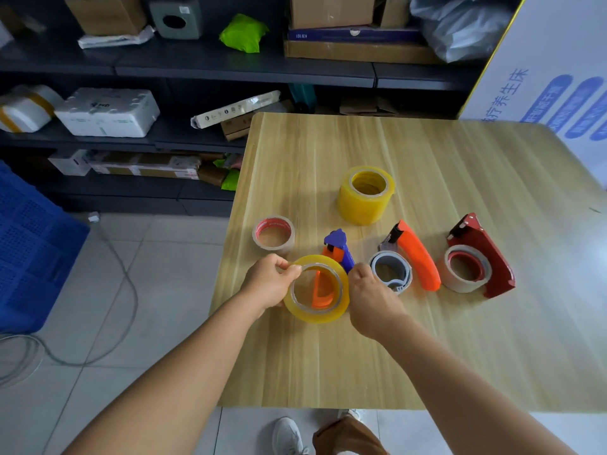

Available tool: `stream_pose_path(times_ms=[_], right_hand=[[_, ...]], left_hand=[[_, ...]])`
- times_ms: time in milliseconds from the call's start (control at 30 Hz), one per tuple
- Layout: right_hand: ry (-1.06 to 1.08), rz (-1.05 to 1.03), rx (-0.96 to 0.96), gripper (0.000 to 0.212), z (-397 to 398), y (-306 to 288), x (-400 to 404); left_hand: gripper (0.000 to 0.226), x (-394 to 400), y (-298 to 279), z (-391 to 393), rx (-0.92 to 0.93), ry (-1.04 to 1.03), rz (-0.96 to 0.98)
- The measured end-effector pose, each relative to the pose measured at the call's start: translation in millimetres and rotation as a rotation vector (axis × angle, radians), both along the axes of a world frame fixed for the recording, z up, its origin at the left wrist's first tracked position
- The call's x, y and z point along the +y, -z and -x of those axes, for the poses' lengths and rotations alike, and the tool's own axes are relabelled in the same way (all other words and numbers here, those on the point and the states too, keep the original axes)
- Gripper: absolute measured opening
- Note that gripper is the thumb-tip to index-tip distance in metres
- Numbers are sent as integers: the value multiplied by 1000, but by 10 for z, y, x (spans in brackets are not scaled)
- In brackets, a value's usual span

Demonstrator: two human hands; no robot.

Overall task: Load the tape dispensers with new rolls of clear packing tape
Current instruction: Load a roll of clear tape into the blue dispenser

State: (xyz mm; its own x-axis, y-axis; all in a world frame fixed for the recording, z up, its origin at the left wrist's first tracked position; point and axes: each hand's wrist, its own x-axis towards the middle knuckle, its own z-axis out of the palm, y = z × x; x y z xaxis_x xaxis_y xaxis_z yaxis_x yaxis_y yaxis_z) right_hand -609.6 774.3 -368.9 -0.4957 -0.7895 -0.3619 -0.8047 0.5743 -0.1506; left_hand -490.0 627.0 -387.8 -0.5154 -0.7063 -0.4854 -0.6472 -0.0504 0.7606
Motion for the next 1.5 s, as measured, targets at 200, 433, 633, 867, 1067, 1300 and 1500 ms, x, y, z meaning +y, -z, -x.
stream_pose_path(times_ms=[200, 433, 633, 867, 1067, 1300, 1500], right_hand=[[-40, 104, -129, 107, 47, 68, 32], [-45, 111, -111, 118, 86, 44, -23], [-102, 73, -94, 102, 82, 88, -131], [-168, 95, -85, 69, -60, 155, -191], [-47, 107, -133, 53, -233, 216, -282], [66, 86, -124, 75, -337, 290, -321], [158, 139, -204, 64, -322, 226, -195]], left_hand=[[25, 35, -26, 143, -51, -2, -21], [20, 87, -3, 326, -83, -31, -28], [27, 147, 78, 413, -192, -56, -8], [43, 120, 229, 328, -287, 23, 8], [58, 139, 337, 216, -209, -9, -115], [35, 261, 325, 153, -84, -7, -112], [34, 314, 344, 92, -66, 71, -22]])
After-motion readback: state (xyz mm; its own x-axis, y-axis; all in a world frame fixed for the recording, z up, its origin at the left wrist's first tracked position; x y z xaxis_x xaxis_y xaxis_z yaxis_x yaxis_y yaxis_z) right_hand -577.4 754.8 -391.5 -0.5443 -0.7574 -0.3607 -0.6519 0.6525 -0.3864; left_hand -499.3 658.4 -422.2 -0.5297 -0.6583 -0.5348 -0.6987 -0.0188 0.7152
